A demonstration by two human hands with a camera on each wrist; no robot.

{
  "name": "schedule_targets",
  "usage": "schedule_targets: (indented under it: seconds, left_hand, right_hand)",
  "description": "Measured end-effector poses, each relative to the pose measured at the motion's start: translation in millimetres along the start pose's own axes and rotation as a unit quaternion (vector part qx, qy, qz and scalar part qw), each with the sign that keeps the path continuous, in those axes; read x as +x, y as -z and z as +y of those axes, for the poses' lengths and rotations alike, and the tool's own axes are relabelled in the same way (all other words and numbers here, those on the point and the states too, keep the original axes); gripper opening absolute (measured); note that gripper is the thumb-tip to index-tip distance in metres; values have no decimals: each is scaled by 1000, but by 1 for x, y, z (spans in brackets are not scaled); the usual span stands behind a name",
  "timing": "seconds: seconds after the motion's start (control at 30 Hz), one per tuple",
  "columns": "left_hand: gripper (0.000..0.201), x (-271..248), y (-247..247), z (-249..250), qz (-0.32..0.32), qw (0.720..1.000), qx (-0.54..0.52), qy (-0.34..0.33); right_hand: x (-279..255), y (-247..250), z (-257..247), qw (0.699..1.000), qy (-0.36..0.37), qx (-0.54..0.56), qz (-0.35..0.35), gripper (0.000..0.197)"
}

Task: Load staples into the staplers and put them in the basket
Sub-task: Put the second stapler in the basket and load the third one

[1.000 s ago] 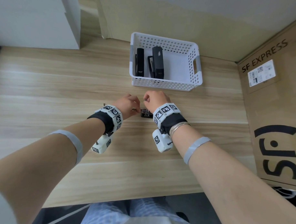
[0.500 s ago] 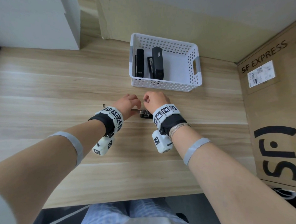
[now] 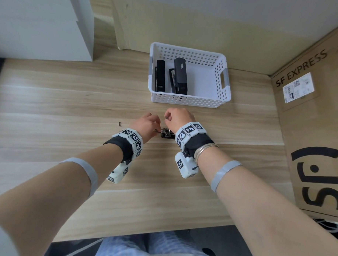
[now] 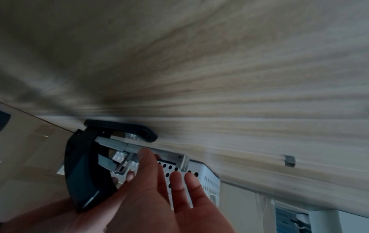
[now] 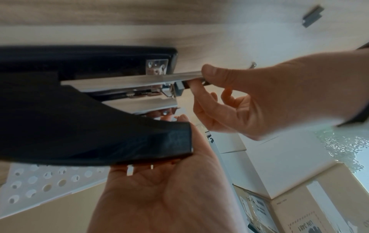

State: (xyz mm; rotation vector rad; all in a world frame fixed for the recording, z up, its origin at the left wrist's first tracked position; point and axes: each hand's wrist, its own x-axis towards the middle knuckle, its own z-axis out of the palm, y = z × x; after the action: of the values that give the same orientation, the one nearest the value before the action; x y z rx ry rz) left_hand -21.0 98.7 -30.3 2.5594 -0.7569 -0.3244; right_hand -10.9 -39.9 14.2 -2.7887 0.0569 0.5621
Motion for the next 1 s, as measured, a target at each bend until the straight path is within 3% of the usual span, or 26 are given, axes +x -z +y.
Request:
schedule_targets:
  seconds: [0.13, 0.43, 0.57, 0.73, 1.0]
  left_hand:
    - [20, 4, 2, 6, -41, 998, 19, 47]
    - [16, 7, 3, -4, -72, 995, -39, 64]
    - [14, 4, 9, -12, -49, 991, -70, 101]
    - [13, -6, 13, -24, -3, 987, -91, 130]
    - [25, -13, 4, -25, -19, 982, -99, 159]
  right_hand:
    - [-1, 1, 0, 1000, 0, 2, -1, 19]
    - [-2, -1, 1, 1000, 3, 0, -4, 19]
    - [-3, 0, 0, 999, 35, -15, -17, 17]
    - [-7, -5, -6, 985, 109, -122, -48, 18]
    - [-10, -21, -16, 968, 142, -206, -31, 21]
